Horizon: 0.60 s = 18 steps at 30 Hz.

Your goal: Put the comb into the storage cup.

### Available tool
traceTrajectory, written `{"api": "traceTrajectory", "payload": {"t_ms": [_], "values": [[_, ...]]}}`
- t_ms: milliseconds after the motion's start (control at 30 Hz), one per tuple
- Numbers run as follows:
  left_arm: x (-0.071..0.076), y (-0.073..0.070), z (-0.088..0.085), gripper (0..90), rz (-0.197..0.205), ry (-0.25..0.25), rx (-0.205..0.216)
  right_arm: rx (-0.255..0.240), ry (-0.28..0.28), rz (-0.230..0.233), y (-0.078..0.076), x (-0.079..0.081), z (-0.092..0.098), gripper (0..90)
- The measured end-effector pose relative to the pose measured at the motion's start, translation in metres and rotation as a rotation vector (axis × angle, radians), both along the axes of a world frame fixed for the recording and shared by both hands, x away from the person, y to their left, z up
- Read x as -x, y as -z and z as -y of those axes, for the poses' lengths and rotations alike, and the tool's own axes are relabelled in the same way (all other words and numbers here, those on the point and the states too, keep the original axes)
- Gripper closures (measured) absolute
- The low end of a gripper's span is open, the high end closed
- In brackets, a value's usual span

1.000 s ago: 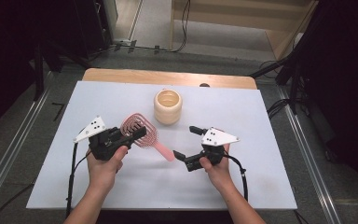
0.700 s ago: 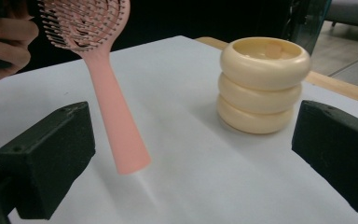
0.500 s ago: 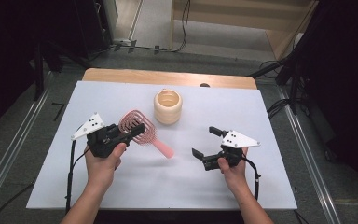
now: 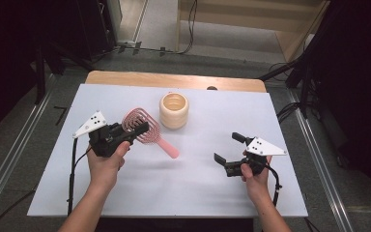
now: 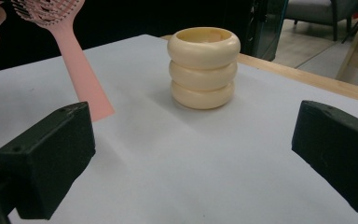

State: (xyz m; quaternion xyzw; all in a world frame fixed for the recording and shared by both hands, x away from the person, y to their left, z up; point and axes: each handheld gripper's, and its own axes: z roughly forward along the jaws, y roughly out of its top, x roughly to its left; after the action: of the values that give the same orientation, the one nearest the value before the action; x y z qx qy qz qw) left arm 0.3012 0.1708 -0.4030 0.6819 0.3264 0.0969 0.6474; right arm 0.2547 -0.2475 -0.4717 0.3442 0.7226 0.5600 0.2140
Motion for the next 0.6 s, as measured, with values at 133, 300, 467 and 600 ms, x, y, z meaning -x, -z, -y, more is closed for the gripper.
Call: {"api": "traceTrajectory", "payload": {"t_ms": [133, 300, 467, 600], "values": [[-0.003, -0.002, -0.002, 65.3, -0.004, -0.005, 0.006, 0.008, 0.009, 0.002, 0.002, 0.002, 0.007, 0.0], [-0.007, -0.006, -0.004, 65.3, 0.0, -0.003, 0.003, 0.013, 0.024, -0.006, 0.005, 0.005, 0.016, 0.0], [-0.01, -0.008, -0.007, 65.3, -0.006, -0.006, 0.006, 0.009, 0.043, -0.008, 0.007, 0.008, 0.025, 0.0], [-0.013, -0.009, -0.007, 65.3, -0.007, -0.01, 0.004, 0.006, 0.057, -0.013, 0.008, 0.01, 0.032, 0.0]]}}
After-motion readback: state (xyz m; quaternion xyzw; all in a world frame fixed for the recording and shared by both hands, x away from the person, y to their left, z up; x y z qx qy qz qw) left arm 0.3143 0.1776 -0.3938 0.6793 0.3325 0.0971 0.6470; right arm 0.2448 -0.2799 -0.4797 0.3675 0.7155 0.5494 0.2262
